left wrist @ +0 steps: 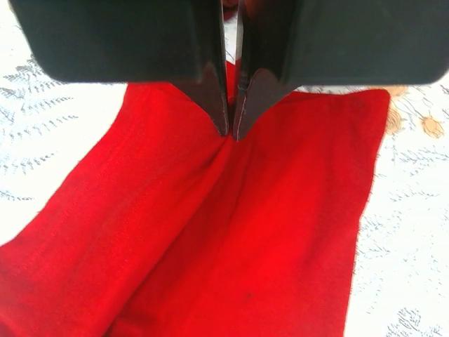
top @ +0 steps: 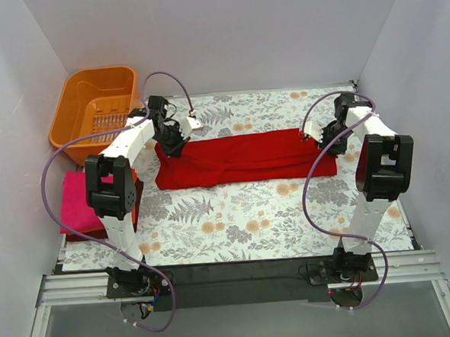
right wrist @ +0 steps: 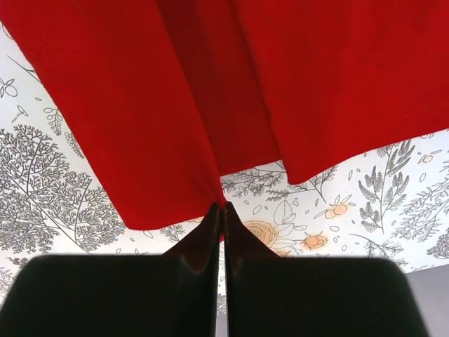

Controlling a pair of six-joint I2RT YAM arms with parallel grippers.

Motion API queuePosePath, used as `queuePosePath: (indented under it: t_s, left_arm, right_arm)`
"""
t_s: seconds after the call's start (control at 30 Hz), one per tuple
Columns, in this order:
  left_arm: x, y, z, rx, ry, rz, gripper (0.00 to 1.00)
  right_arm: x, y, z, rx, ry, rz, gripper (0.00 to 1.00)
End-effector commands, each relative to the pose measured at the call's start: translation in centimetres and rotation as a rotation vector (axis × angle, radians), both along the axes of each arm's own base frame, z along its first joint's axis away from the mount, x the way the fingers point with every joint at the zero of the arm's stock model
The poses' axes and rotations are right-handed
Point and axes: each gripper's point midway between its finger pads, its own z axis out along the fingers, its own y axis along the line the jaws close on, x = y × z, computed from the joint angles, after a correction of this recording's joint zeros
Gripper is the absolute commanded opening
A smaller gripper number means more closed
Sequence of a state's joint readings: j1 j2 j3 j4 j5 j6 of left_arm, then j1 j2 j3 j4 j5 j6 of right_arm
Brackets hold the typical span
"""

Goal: Fold and stack the t-shirts
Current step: Fold the tshirt

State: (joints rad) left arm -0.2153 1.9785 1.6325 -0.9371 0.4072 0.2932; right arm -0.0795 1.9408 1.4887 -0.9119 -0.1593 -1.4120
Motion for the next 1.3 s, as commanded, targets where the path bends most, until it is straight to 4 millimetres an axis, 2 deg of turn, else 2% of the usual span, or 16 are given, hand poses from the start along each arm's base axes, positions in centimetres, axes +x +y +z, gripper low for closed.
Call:
queuePosePath:
  t_s: [0.0,0.17,0.47,0.57,0.77,1.07,1.1,1.13,1.2,1.23,1.27]
  left_arm:
    - [1.9,-0.4,1.7,-0.024,-0.062,-0.016,0.0]
    - [2.8,-0.6,1.2,-0.021,-0.062,-0.02,0.0]
    - [3.0,0.7,-0.4,0.007,-0.055,-0.009,0.0]
    - [3.2,1.1,-0.3,0.004,-0.063,0.005,0.0]
    - [3.6,1.0,0.5,-0.01,-0.077,0.006,0.0]
    - [5.0,1.3,-0.9,0.006,-0.092,0.048,0.0]
    - [5.2,1.3,-1.0,0.003,-0.09,0.076,0.01]
    - [5.4,1.4,-1.1,0.009,-0.091,0.086,0.09]
    - [5.6,1.7,-1.0,0.011,-0.076,0.141,0.17]
    - [5.9,1.8,-0.2,-0.001,-0.081,0.158,0.21]
    - [5.3,2.1,0.0,-0.008,-0.049,0.174,0.23]
  right_arm:
    - [1.2,0.2,1.0,-0.012,-0.022,0.016,0.01]
    - [1.7,0.3,0.6,-0.012,-0.016,0.017,0.01]
    - [2.4,0.3,-0.1,-0.022,-0.008,0.02,0.01]
    - [2.5,0.3,-0.4,-0.023,0.0,0.019,0.01]
    - [3.4,0.4,0.4,-0.017,-0.032,0.03,0.01]
    - [4.5,0.4,-0.6,-0.019,-0.022,0.022,0.01]
    - [4.6,0.4,-0.8,-0.017,-0.016,0.002,0.09]
    - [4.8,0.5,-0.7,-0.017,-0.018,-0.011,0.16]
    - [5.4,0.3,-0.1,-0.015,-0.03,-0.07,0.31]
    - [5.5,0.0,0.3,-0.011,-0.036,-0.101,0.36]
    - [6.0,-0.2,1.0,-0.001,-0.054,-0.13,0.4]
